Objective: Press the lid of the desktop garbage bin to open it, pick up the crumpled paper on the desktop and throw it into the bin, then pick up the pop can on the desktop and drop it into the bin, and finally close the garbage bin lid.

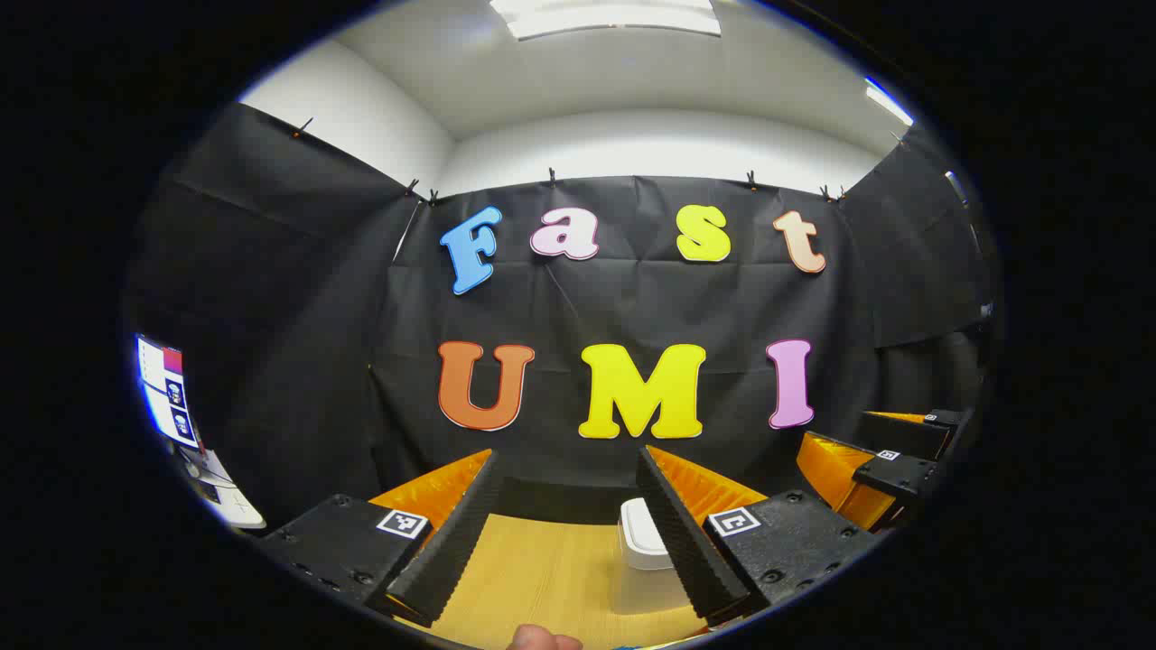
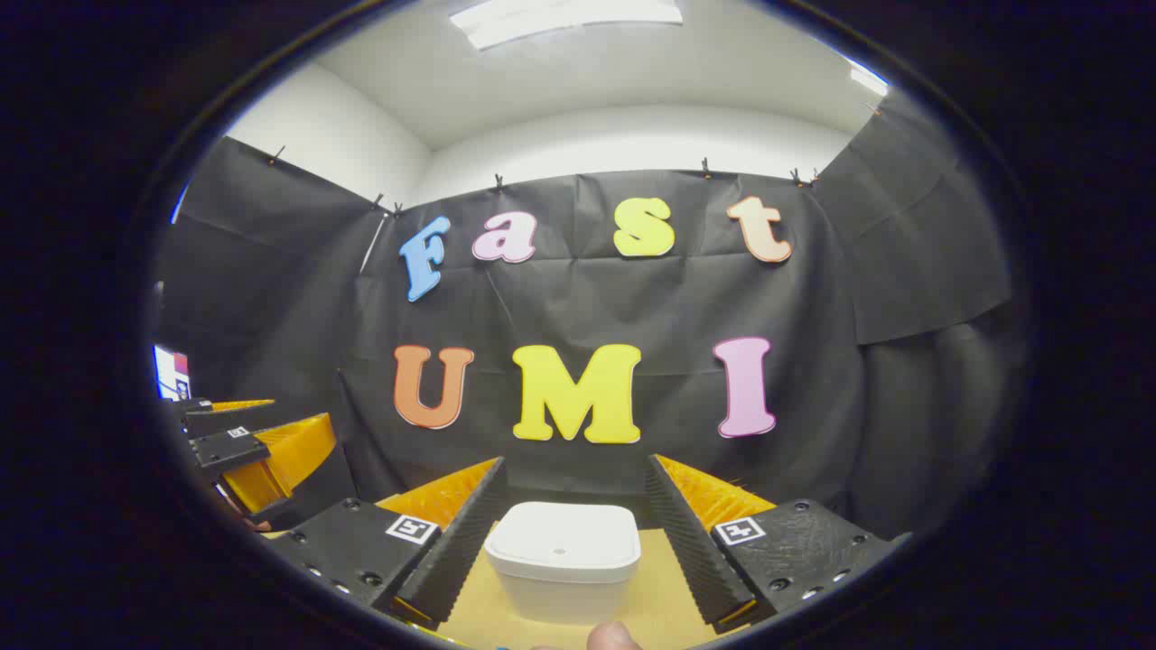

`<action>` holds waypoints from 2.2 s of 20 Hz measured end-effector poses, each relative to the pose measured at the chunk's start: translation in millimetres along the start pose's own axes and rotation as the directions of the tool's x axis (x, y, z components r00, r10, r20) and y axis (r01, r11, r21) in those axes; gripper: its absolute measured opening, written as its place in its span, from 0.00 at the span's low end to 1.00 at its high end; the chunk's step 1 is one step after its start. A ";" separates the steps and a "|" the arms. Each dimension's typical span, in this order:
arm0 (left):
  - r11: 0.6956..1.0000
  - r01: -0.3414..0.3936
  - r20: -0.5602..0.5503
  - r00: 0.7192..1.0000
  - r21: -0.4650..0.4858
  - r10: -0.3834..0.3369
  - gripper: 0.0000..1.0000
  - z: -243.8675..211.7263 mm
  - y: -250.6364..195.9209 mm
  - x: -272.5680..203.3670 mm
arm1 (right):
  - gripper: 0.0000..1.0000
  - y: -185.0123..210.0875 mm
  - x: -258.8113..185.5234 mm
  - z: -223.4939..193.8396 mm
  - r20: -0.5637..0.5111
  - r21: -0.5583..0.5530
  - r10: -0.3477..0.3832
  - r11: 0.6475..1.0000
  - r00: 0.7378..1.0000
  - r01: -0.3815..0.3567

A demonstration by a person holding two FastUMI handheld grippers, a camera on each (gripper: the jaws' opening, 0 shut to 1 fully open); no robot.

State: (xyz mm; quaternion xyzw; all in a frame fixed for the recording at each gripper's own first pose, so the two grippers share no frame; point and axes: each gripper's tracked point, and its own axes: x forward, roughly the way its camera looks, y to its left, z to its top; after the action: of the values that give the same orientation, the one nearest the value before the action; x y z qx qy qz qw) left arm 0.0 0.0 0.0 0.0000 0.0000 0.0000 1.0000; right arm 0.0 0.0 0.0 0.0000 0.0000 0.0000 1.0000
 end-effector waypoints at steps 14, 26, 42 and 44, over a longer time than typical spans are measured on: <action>0.999 -0.040 -0.054 0.998 0.003 0.040 0.97 -16.6 17.7 8.8 | 0.97 27.5 12.6 -2.4 -0.027 -0.013 0.049 0.999 0.998 -0.049; 1.000 -0.001 -0.085 0.996 0.012 0.002 0.97 -27.0 10.0 17.8 | 0.97 19.1 19.4 -13.7 -0.048 0.010 0.003 1.000 0.999 -0.003; 0.999 0.036 -0.107 0.994 -0.001 -0.035 0.97 -40.8 -15.8 22.1 | 0.95 -11.6 30.1 -41.1 -0.127 -0.012 -0.026 1.000 0.992 0.024; 0.999 0.038 -0.109 0.993 0.001 -0.038 0.97 -43.2 -17.2 24.2 | 0.97 -13.7 36.1 -50.1 -0.153 -0.005 -0.025 1.000 0.988 0.025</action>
State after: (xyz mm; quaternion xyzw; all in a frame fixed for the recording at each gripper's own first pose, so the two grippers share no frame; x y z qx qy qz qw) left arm 24.2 -17.2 -43.2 0.0015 0.0545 -0.0192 0.9983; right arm 36.1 -13.7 -50.1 -0.0016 0.0766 -0.0126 0.9970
